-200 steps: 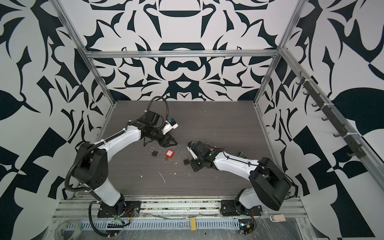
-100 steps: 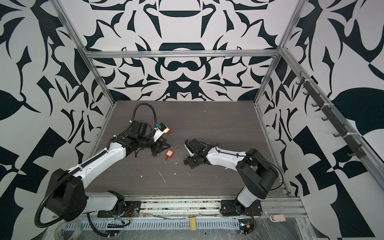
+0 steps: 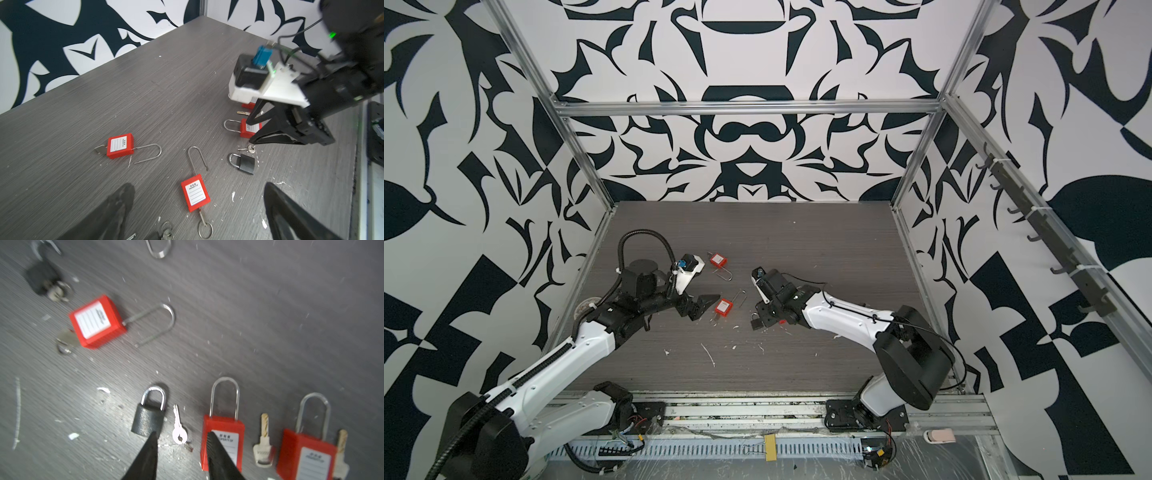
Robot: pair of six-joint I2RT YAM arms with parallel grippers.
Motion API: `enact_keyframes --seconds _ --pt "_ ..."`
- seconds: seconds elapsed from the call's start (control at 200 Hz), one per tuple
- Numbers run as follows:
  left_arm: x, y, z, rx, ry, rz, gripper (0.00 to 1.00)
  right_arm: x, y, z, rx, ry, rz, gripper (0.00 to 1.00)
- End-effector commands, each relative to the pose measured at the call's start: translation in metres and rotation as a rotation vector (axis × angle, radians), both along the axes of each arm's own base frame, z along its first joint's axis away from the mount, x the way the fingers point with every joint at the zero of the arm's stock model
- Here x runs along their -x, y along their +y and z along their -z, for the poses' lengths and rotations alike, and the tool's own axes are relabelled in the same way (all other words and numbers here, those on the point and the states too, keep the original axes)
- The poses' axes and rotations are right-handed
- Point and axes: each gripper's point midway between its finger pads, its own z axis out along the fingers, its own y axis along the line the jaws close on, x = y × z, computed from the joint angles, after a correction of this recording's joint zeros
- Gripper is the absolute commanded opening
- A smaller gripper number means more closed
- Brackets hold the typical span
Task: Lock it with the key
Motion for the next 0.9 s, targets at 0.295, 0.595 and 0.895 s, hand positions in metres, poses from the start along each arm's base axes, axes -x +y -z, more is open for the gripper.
enact_keyframes --seconds 0.295,0.595,0.895 --pt "-0.028 0.054 -0.017 0.066 0.0 -0.431 0.99 -0.029 0.079 -0.04 -0.11 -0.047 0.102 0.65" --pt "-0.029 0.09 -0.012 -0.017 0.043 -0.62 0.99 -0.05 0.113 -0.016 0.006 0.045 0.238 0.83" --pt "-0.024 0.096 -0.009 -0.019 0.029 -0.636 0.99 -0.055 0.121 0.006 0.129 0.04 0.273 0.93"
